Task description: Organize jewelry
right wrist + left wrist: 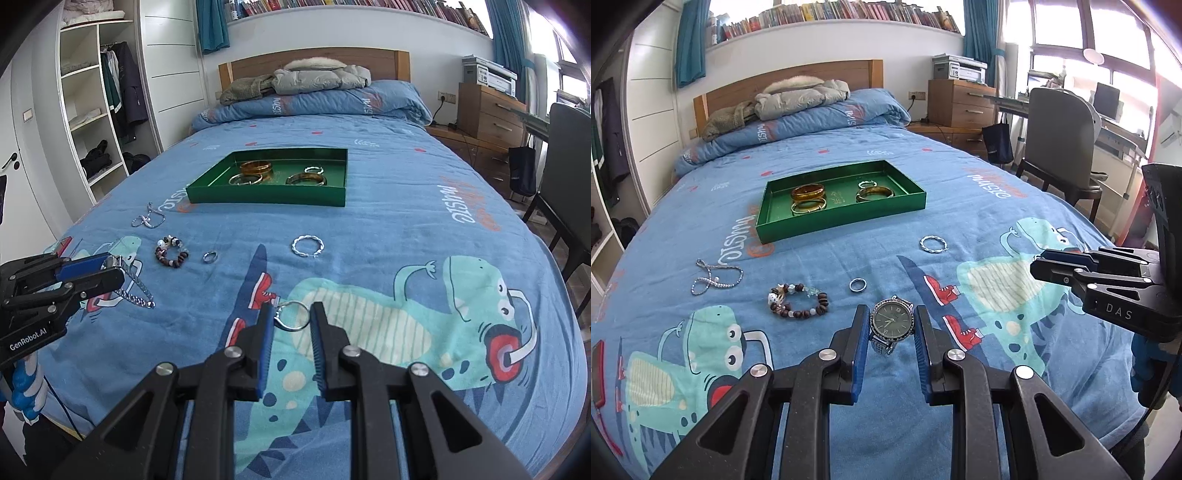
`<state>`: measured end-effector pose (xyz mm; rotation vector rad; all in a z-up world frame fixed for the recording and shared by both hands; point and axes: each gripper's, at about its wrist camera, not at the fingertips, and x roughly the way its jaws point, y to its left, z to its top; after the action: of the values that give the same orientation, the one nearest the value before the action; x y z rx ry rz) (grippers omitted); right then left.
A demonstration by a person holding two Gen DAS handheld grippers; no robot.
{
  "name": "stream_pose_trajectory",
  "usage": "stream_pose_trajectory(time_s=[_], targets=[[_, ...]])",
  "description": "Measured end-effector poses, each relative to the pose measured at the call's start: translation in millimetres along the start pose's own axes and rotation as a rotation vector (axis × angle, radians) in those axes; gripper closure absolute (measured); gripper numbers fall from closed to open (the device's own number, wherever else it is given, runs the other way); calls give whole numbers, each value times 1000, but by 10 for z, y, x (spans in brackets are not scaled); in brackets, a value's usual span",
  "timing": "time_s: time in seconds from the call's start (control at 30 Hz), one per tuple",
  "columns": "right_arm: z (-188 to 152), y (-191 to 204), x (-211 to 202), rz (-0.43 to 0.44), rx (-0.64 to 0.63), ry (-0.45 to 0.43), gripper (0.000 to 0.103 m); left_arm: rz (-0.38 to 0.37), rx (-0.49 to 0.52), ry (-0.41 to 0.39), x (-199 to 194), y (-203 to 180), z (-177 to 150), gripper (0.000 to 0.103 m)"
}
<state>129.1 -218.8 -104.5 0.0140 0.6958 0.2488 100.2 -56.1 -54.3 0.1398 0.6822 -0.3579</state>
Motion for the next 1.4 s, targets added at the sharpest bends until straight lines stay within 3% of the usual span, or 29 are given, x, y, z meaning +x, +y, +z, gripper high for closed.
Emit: stream_pose_trajectory(time_s=[0.63,0.9,1.13,1.4], targets=[[97,319,-537,-1,-52,-86,85,59,-18,-96,-511,88,33,79],[378,318,-591,-1,-68,-133,85,96,-35,-127,-525,386,248,79],[859,236,-380,-5,-85,-172,85,129,-55,-139,-295,750,674,79],[1373,130,328,9,-88,-156,85,150,-90,-109,410,1140,1145,79]])
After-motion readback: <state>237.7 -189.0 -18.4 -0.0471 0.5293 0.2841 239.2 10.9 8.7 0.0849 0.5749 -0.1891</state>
